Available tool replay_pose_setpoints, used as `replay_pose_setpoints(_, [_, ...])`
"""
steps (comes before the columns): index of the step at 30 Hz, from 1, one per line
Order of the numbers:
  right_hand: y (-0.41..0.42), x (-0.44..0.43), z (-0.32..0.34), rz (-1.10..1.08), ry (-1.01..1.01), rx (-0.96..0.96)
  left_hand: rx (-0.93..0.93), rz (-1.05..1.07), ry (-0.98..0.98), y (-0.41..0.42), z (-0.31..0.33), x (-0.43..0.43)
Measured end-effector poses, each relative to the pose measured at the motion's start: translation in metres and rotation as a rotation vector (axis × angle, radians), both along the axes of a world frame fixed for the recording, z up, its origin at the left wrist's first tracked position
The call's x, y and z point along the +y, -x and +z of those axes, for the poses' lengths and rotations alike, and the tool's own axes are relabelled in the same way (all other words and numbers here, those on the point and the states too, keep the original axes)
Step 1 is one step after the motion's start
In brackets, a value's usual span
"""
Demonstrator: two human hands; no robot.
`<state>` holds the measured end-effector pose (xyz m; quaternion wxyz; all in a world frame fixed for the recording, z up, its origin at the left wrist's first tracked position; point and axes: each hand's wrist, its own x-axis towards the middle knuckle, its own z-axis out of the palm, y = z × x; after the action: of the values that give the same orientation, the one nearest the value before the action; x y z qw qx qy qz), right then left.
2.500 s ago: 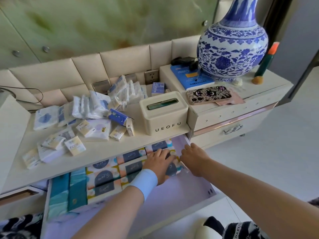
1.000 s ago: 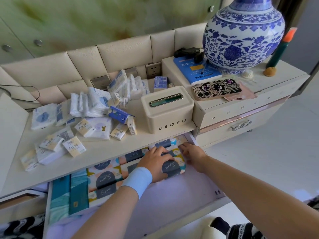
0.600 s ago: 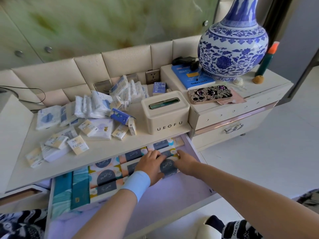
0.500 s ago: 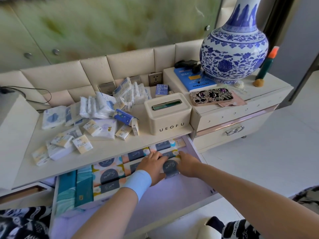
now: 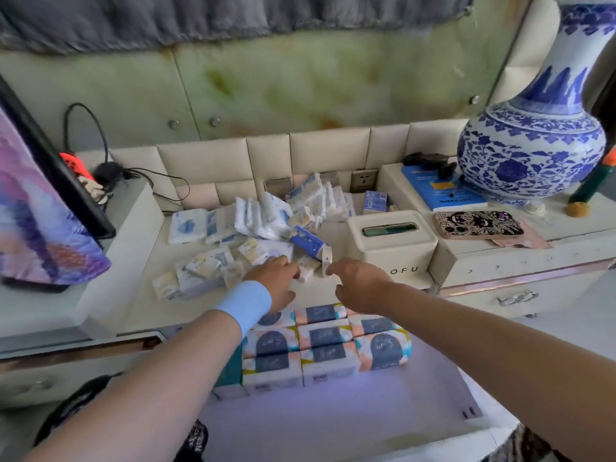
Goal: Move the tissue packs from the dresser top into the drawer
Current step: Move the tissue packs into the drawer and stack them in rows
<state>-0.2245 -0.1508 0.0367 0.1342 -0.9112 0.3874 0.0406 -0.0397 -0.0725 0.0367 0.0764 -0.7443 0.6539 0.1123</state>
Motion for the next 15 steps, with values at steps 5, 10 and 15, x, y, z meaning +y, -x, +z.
replay_pose_setpoints(5, [-0.034,-0.013,0.009,0.19,0.266,0.217,-0.102,0.138,-0.082,-0.068,-0.002,0.007])
replay_pose_setpoints(10, [-0.053,-0.038,-0.008,0.161,0.317,0.303,-0.1,0.148,-0.173,-0.104,-0.012,0.003])
replay_pose_setpoints(15, [-0.073,-0.039,-0.014,0.079,0.229,0.306,-0.058,0.137,-0.188,-0.109,-0.016,-0.011])
